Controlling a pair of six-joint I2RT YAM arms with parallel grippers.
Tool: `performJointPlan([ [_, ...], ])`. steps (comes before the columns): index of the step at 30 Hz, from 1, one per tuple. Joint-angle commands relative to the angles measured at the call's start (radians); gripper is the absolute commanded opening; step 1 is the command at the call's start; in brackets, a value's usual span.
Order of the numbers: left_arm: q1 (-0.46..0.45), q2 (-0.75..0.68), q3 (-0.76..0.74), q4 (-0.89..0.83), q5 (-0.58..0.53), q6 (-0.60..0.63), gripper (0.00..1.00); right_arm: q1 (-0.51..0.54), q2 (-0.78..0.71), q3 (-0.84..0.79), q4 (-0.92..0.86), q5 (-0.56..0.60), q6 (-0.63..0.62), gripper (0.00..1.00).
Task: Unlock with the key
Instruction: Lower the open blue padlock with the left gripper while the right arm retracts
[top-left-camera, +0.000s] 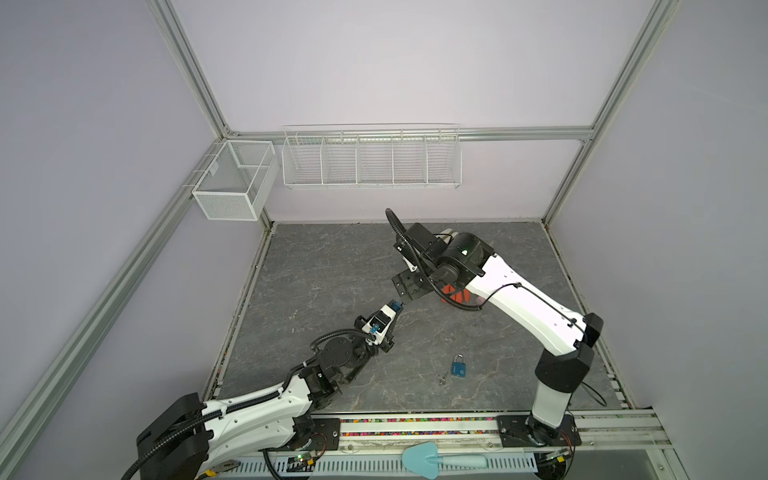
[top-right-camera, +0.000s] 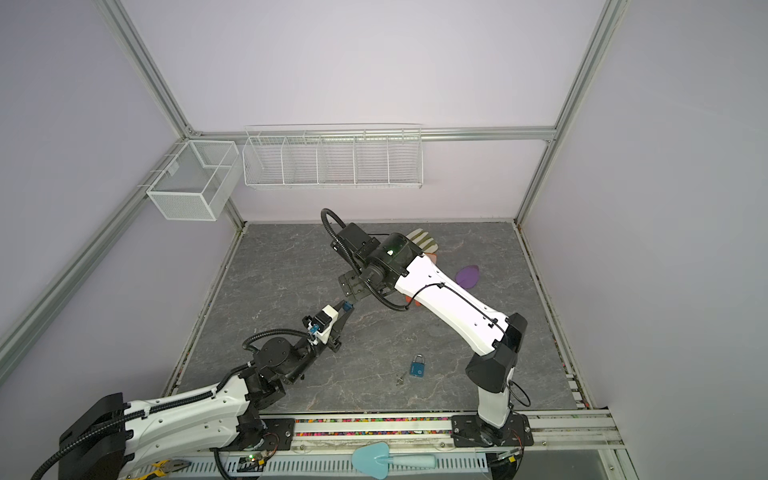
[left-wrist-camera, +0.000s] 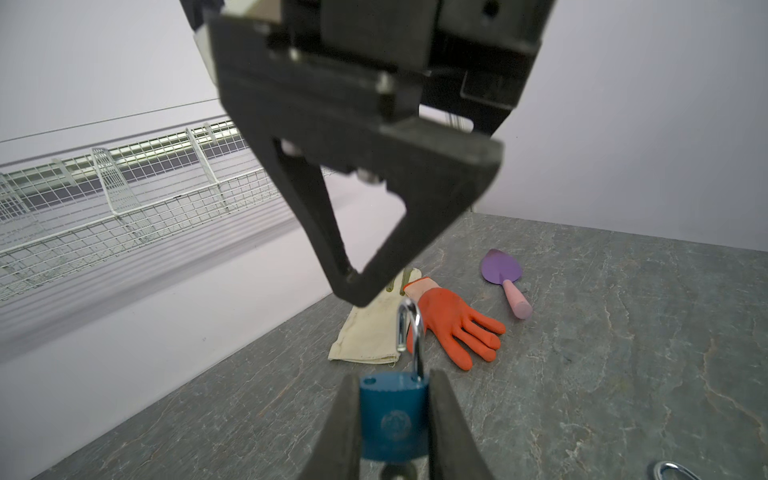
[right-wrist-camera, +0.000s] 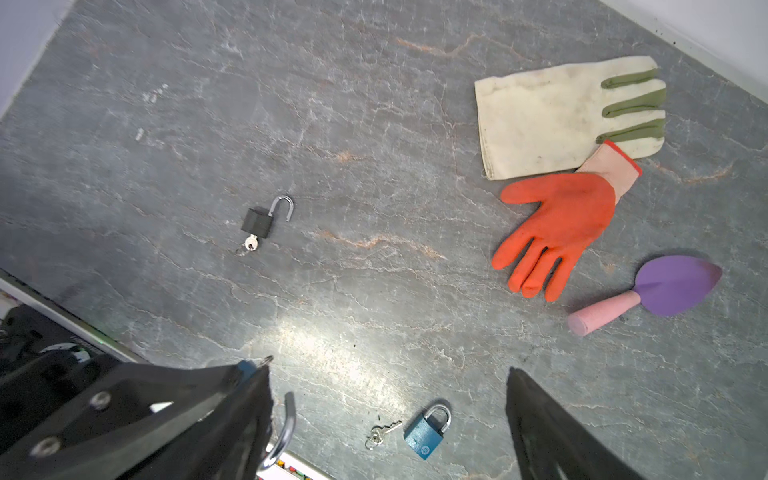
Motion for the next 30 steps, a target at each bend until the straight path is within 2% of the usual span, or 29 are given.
performJointPlan([
  [1,-0.002,-0.017,0.005,0.046,0.004,0.022,0.0,-0.012,0.006,-0.005,-0.047,-0.009,-0.028,0.9],
  [12,-0.003,-0.014,0.005,0.048,-0.005,0.015,0.0,-0.019,-0.016,-0.026,-0.08,-0.017,-0.029,0.89],
  [15,-0.003,-0.011,0.007,0.045,-0.027,0.002,0.0,-0.02,-0.03,-0.027,-0.084,0.011,-0.018,0.89],
  [18,-0.003,-0.01,0.011,0.019,-0.059,-0.063,0.0,-0.021,-0.081,-0.069,-0.045,-0.007,-0.017,0.9],
  [21,-0.003,-0.061,0.041,-0.192,-0.107,-0.313,0.0,-0.041,-0.177,-0.195,0.003,-0.017,0.015,0.91],
  [25,-0.003,-0.086,0.16,-0.711,-0.157,-0.732,0.0,-0.086,-0.375,-0.502,0.153,-0.086,0.079,0.91],
  [27,-0.003,-0.039,0.223,-0.924,-0.151,-0.904,0.0,-0.098,-0.454,-0.654,0.216,-0.122,0.114,0.92],
  [30,-0.001,0.071,0.292,-1.106,-0.117,-1.081,0.0,-0.104,-0.506,-0.8,0.274,-0.191,0.167,0.91],
])
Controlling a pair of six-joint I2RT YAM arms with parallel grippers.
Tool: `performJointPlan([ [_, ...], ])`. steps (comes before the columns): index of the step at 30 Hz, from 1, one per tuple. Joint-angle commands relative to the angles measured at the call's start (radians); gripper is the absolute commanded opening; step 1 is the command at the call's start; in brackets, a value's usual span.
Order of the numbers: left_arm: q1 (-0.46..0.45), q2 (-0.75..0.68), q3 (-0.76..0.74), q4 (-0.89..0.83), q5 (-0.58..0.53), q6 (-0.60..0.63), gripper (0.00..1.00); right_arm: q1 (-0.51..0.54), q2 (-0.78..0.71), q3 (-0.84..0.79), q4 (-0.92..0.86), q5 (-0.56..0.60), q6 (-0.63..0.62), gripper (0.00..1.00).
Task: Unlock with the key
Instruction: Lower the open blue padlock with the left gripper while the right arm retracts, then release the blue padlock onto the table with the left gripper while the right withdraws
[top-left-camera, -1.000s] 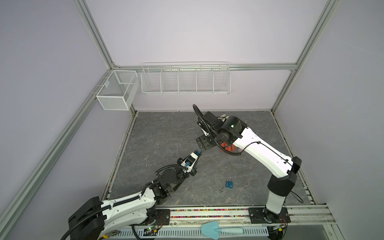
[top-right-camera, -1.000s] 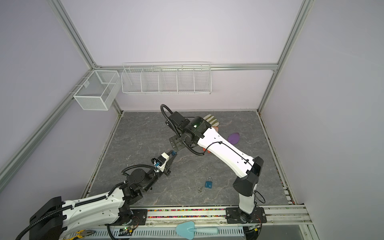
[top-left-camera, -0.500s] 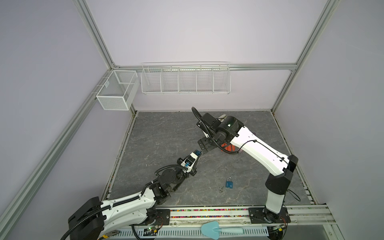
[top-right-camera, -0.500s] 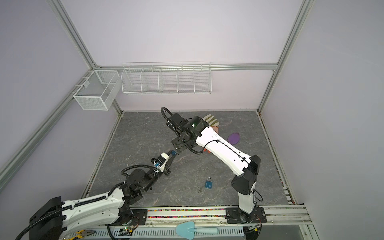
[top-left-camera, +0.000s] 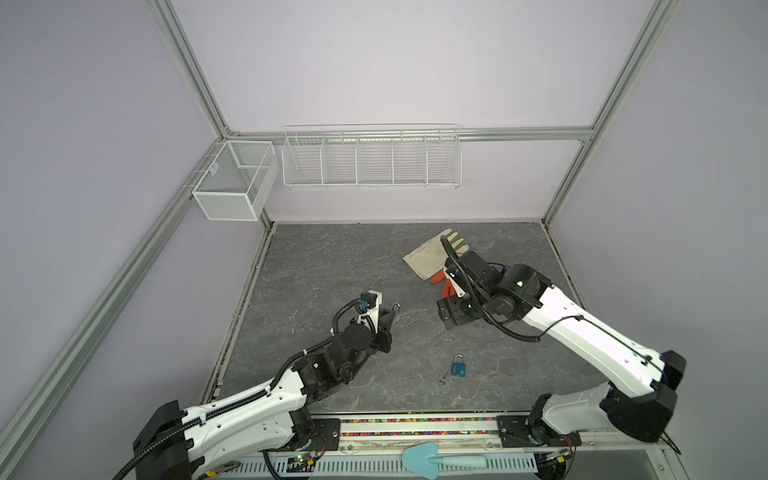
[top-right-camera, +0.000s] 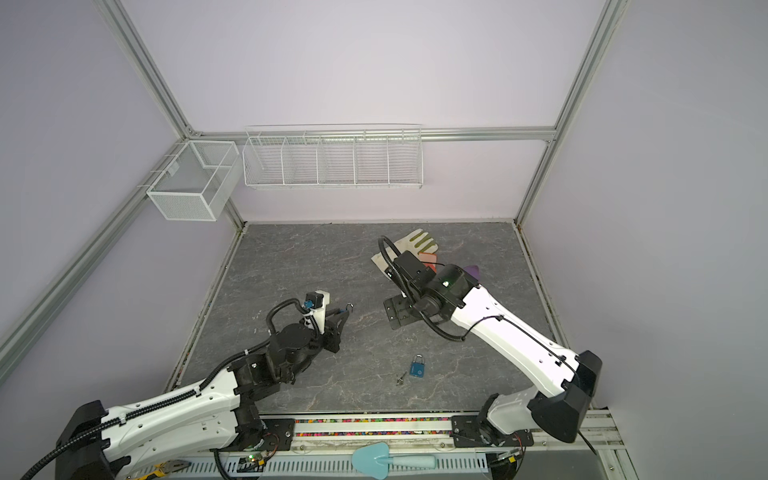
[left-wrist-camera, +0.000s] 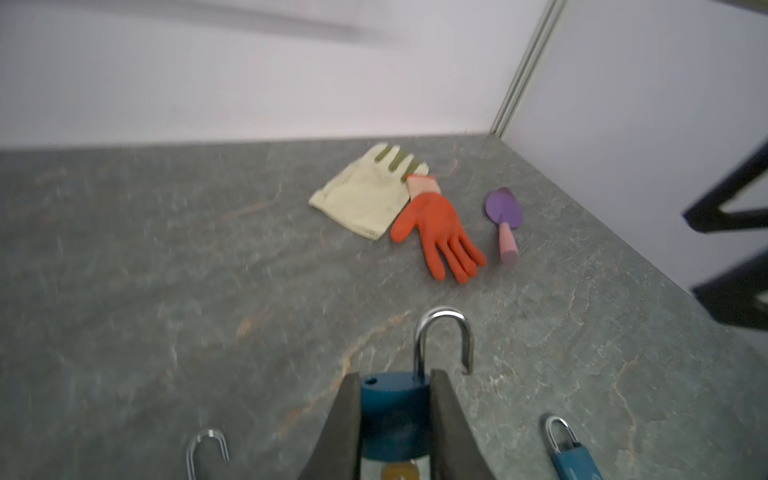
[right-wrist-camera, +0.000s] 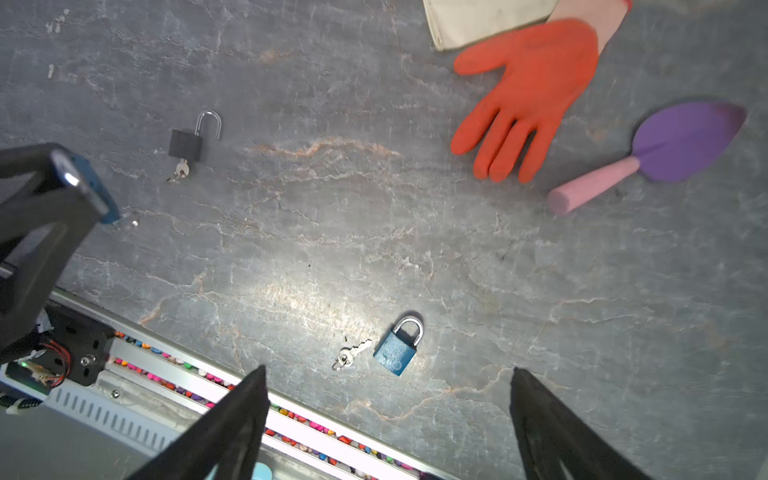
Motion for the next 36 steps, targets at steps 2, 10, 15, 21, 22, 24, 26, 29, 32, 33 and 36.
performJointPlan([
  [2,0.006,0.146,0.065,-0.351,0.035,-0.396,0.0,-0.002,-0.042,-0.188,0.157,-0.119,0.121,0.91],
  [10,0.087,0.514,0.316,-0.573,0.112,-0.51,0.0,0.01,-0.09,-0.402,0.213,-0.158,0.291,0.87],
  [15,0.113,0.704,0.464,-0.685,0.149,-0.48,0.0,0.064,-0.107,-0.484,0.274,-0.145,0.455,0.83],
  [21,0.174,0.742,0.409,-0.596,0.229,-0.484,0.0,0.128,-0.099,-0.551,0.33,-0.125,0.597,0.83],
  [22,0.178,0.752,0.412,-0.599,0.23,-0.476,0.0,0.137,-0.093,-0.571,0.337,-0.124,0.609,0.82],
  [24,0.182,0.774,0.431,-0.612,0.24,-0.465,0.0,0.157,-0.076,-0.577,0.342,-0.121,0.642,0.82],
  [26,0.185,0.777,0.443,-0.632,0.233,-0.468,0.06,0.173,-0.054,-0.579,0.346,-0.126,0.675,0.81],
  [29,0.198,0.763,0.437,-0.635,0.242,-0.476,0.37,0.195,-0.019,-0.563,0.317,-0.116,0.74,0.78],
  [32,0.207,0.728,0.436,-0.65,0.247,-0.468,0.5,0.228,-0.013,-0.575,0.348,-0.109,0.823,0.72],
  [33,0.21,0.707,0.436,-0.653,0.251,-0.462,0.59,0.239,-0.008,-0.578,0.358,-0.11,0.854,0.7],
  [36,0.212,0.627,0.433,-0.66,0.268,-0.444,0.59,0.278,0.024,-0.569,0.364,-0.105,0.933,0.65],
])
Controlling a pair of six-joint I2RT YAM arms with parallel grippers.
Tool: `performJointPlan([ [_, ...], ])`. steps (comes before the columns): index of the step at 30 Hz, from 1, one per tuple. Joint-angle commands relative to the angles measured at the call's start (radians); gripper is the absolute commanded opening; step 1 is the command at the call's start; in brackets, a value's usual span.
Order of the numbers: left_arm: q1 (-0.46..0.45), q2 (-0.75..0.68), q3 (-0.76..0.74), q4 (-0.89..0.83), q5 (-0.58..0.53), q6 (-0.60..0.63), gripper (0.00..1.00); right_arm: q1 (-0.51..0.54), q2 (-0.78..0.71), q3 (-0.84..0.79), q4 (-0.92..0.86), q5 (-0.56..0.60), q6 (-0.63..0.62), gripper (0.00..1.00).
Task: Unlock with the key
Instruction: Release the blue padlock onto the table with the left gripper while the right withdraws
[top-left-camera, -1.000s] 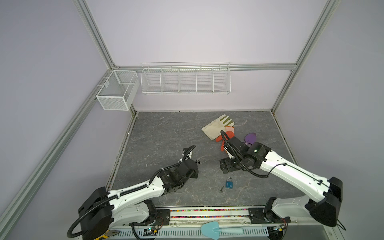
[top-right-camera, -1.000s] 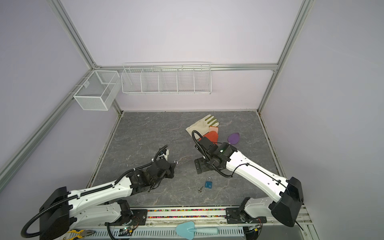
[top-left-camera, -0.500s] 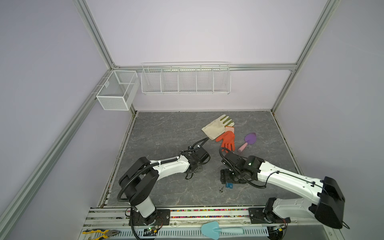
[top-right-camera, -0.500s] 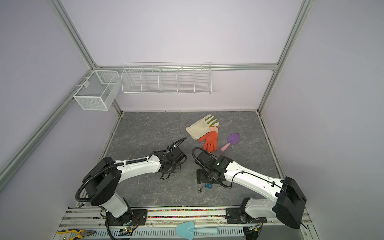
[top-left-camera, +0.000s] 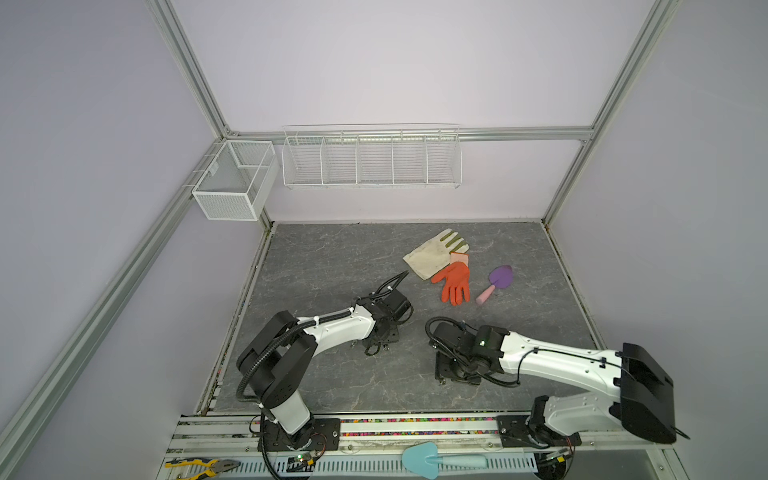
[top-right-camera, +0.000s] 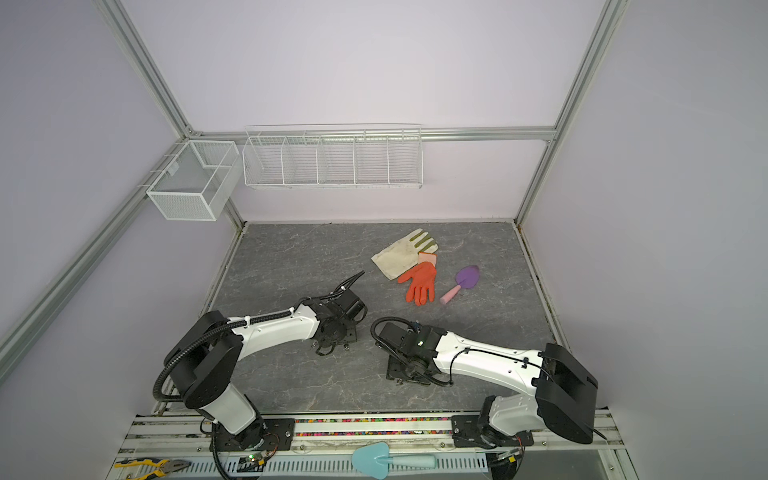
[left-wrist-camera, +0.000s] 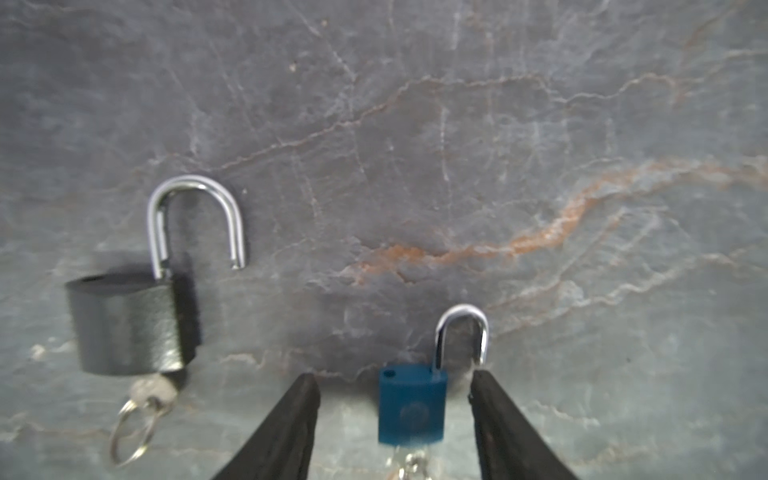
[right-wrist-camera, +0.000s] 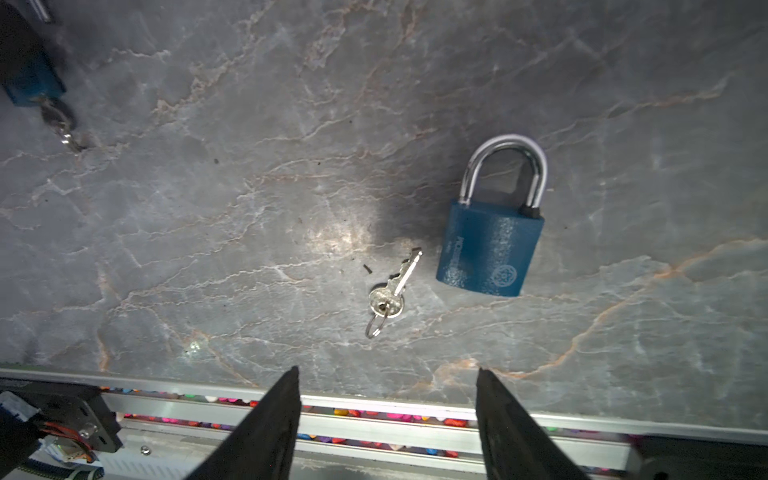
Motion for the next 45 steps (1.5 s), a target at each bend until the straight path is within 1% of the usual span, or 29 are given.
performJointPlan([
  [1,0.004,-0.107,-0.002,-0.045,0.013,0.012,0.59,0.043,0.041,0.003,0.019,0.02,0.17,0.63],
  [3,0.004,-0.176,-0.017,-0.04,0.016,0.024,0.59,0.066,0.082,0.016,0.026,0.02,0.208,0.59],
  [5,0.005,-0.229,-0.03,-0.031,0.02,0.044,0.59,0.077,0.124,0.042,0.003,0.03,0.251,0.53],
  [6,0.006,-0.252,-0.036,-0.023,0.02,0.056,0.59,0.08,0.143,0.048,0.011,0.033,0.255,0.52],
  [7,0.007,-0.268,-0.04,-0.02,0.018,0.063,0.59,0.079,0.158,0.054,0.018,0.032,0.261,0.51],
  [9,0.01,-0.298,-0.044,-0.016,0.018,0.079,0.59,0.083,0.189,0.069,0.039,0.031,0.265,0.46],
  [13,0.013,-0.348,-0.046,-0.027,0.01,0.097,0.59,0.081,0.214,0.094,0.022,0.044,0.275,0.4],
  [14,0.014,-0.363,-0.053,-0.017,0.006,0.099,0.59,0.082,0.218,0.084,0.027,0.043,0.31,0.38],
  [17,0.017,-0.397,-0.08,0.006,-0.004,0.09,0.59,0.077,0.22,0.047,0.075,0.022,0.335,0.36],
  [21,0.018,-0.436,-0.1,0.026,-0.006,0.08,0.59,0.074,0.231,0.052,0.053,0.037,0.336,0.35],
  [24,0.019,-0.451,-0.114,0.039,-0.006,0.078,0.59,0.07,0.237,0.036,0.071,0.022,0.344,0.33],
  [27,0.02,-0.456,-0.115,0.035,-0.007,0.08,0.59,0.072,0.233,0.049,0.039,0.033,0.343,0.35],
  [34,0.026,-0.453,-0.117,0.041,-0.007,0.081,0.59,0.062,0.246,0.049,0.064,0.033,0.361,0.36],
  [40,0.029,-0.445,-0.115,0.048,-0.01,0.092,0.59,0.043,0.263,0.045,0.079,0.03,0.37,0.35],
  [42,0.03,-0.444,-0.115,0.047,-0.008,0.092,0.59,0.043,0.269,0.06,0.055,0.031,0.368,0.34],
  [44,0.03,-0.445,-0.12,0.053,-0.01,0.096,0.59,0.043,0.271,0.065,0.04,0.043,0.365,0.3],
  [45,0.031,-0.445,-0.123,0.054,-0.009,0.095,0.59,0.041,0.272,0.066,0.04,0.042,0.364,0.3],
])
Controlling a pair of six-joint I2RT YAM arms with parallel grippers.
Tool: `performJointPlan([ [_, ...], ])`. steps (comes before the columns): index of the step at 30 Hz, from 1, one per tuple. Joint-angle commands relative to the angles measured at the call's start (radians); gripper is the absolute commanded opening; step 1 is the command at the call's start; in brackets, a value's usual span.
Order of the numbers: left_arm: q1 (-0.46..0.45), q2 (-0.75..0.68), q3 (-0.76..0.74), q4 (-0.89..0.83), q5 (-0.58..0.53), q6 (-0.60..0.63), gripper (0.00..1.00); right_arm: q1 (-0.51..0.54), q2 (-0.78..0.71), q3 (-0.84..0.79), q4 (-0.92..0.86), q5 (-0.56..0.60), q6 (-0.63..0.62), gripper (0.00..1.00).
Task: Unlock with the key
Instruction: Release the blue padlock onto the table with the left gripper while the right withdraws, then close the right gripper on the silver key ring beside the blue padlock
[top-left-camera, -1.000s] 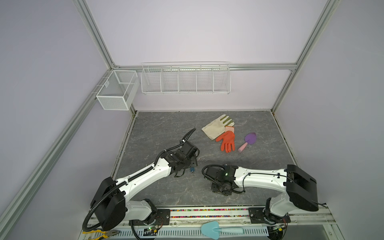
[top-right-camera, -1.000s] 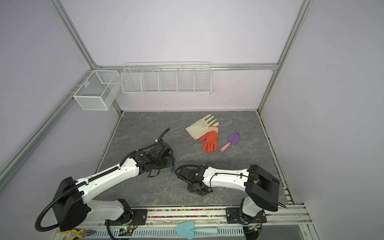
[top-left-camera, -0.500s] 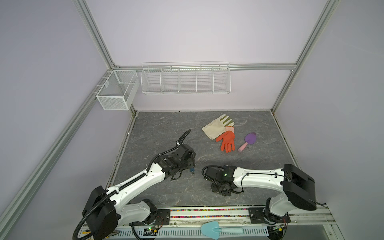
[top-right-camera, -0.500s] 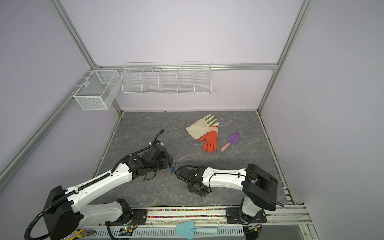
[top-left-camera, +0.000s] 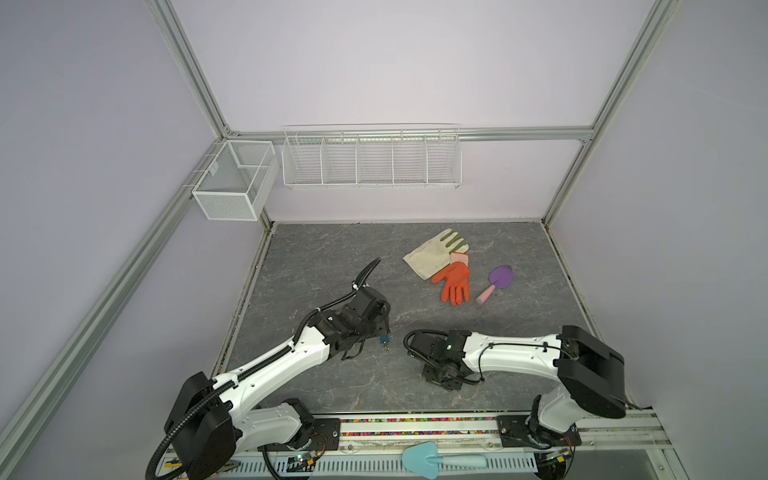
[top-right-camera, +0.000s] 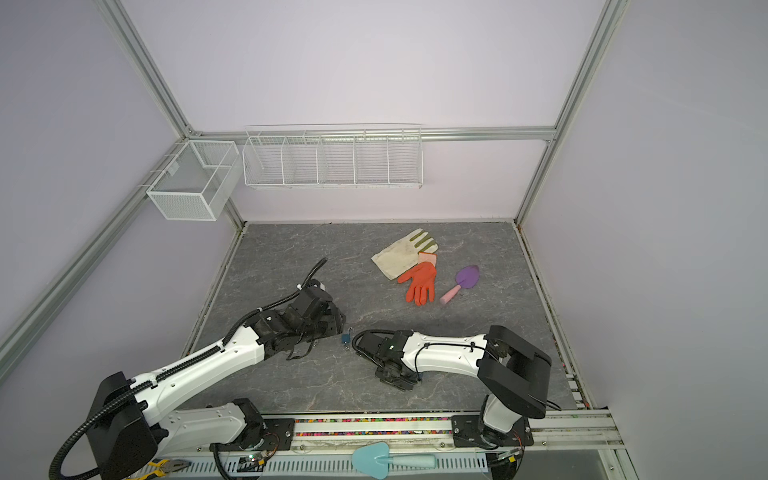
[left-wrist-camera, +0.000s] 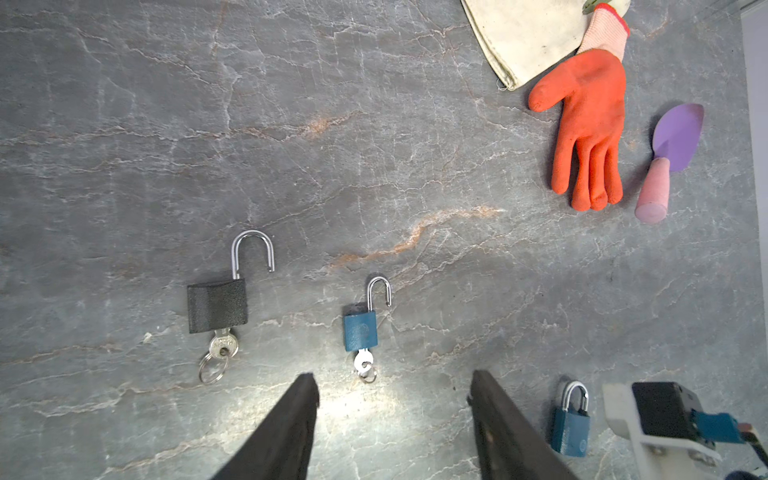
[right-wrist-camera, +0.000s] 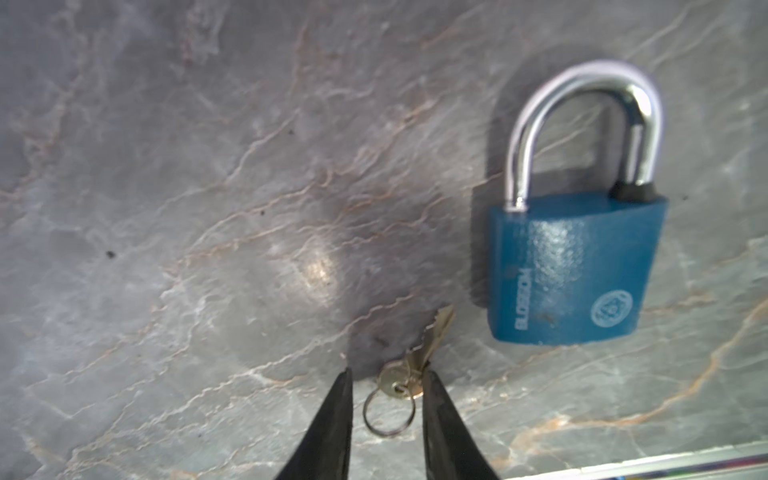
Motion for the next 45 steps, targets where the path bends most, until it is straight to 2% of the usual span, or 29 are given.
performJointPlan([
  [1,0.01,-0.001,-0.01,0.003,-0.02,0.017,0.59,-0.005,0.014,0.01,-0.037,0.003,0.072,0.3],
  [5,0.011,-0.011,-0.01,-0.001,-0.02,0.017,0.59,0.0,0.034,0.019,-0.06,-0.019,0.05,0.24],
  [15,0.013,-0.02,-0.021,0.008,-0.011,0.005,0.59,0.012,0.015,0.028,-0.104,-0.015,0.016,0.19],
  [18,0.014,-0.022,-0.025,0.006,-0.012,0.002,0.59,0.016,0.013,0.044,-0.11,-0.009,-0.025,0.23],
  [21,0.014,-0.026,-0.028,0.005,-0.009,0.0,0.59,0.021,0.012,0.061,-0.133,0.004,-0.051,0.34],
  [26,0.013,-0.033,-0.029,0.004,-0.01,0.0,0.59,0.029,0.006,0.032,-0.146,-0.029,-0.047,0.35],
  [31,0.015,-0.045,-0.027,0.009,-0.015,0.004,0.59,0.043,-0.021,0.038,-0.192,0.0,-0.02,0.36],
  [40,0.022,-0.046,-0.018,0.005,-0.006,0.038,0.59,0.032,-0.027,-0.005,-0.048,-0.027,0.12,0.4],
  [45,0.028,-0.06,-0.023,0.003,-0.011,0.052,0.59,0.032,-0.019,0.01,-0.055,-0.023,0.174,0.39],
])
